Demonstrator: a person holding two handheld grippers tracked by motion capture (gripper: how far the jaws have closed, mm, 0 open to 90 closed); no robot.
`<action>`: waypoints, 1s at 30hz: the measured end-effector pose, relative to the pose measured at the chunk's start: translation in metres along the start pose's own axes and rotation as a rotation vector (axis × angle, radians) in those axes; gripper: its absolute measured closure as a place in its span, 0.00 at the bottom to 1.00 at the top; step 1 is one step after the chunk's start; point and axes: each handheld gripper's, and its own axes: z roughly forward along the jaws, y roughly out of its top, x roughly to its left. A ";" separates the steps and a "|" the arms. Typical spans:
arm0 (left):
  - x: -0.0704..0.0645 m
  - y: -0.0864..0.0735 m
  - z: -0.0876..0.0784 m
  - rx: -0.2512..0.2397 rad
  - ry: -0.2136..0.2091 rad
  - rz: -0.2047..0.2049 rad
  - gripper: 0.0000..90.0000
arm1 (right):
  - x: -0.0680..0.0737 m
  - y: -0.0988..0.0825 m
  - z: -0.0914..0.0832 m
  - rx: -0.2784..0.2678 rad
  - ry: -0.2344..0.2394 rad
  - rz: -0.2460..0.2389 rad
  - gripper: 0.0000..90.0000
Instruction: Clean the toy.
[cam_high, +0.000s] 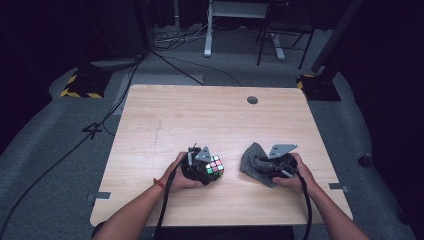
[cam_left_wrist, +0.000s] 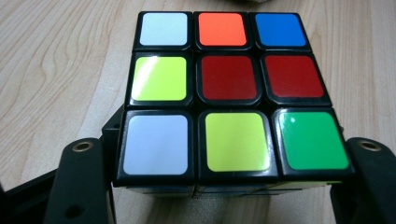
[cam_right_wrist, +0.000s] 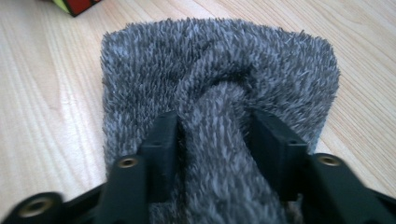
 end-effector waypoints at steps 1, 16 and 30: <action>-0.001 0.000 0.000 0.002 0.002 0.003 0.37 | -0.001 0.000 0.000 -0.001 -0.006 0.004 0.71; -0.016 0.037 -0.027 -0.063 -0.029 0.129 0.37 | -0.006 -0.003 -0.029 -0.110 -0.017 0.022 0.86; -0.020 0.052 -0.023 -0.010 -0.047 0.190 0.37 | 0.013 0.027 -0.058 -0.241 0.018 -0.044 0.86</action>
